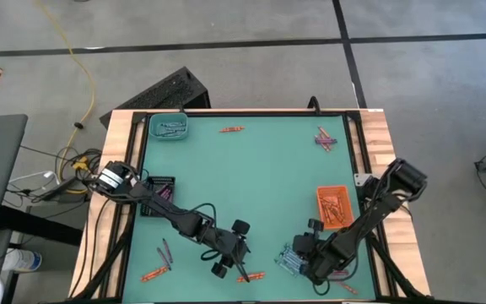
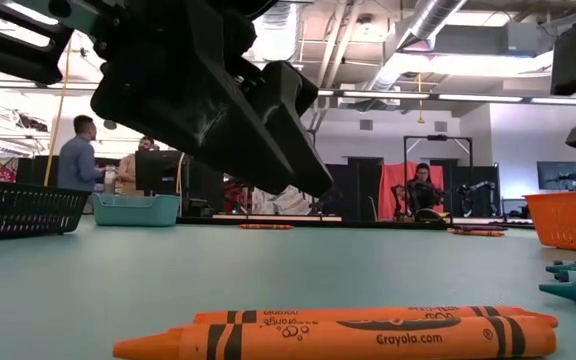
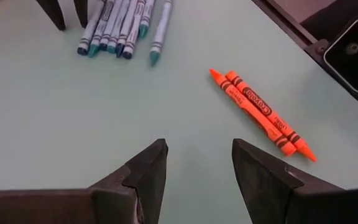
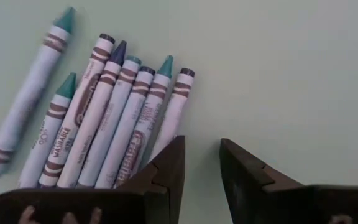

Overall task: Sort crayons
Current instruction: Put the blue crayon into the green bin

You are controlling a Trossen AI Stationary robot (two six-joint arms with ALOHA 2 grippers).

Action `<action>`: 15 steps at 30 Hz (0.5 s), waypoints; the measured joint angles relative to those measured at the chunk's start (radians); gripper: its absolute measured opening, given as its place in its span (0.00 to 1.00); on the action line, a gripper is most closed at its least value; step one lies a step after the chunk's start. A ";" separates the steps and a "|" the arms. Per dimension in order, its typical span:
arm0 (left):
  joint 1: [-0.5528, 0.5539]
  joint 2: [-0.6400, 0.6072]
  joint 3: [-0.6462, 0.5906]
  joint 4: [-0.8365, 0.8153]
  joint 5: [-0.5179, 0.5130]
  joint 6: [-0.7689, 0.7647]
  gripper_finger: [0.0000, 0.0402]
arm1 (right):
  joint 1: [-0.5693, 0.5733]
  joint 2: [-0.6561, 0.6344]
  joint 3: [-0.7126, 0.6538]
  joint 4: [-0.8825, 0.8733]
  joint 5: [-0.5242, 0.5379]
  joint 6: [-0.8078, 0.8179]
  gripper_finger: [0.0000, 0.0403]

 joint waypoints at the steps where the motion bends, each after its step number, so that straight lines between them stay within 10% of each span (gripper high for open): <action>1: 0.000 0.000 0.000 0.000 0.000 0.000 0.43 | -0.001 0.002 0.008 -0.019 -0.002 0.000 0.29; 8: 0.000 0.000 0.000 -0.004 0.000 0.003 0.43 | -0.004 0.005 0.107 -0.294 0.031 0.023 0.29; 15: 0.000 0.000 0.000 -0.005 0.000 0.011 0.43 | -0.002 0.003 0.156 -0.173 0.051 -0.025 0.29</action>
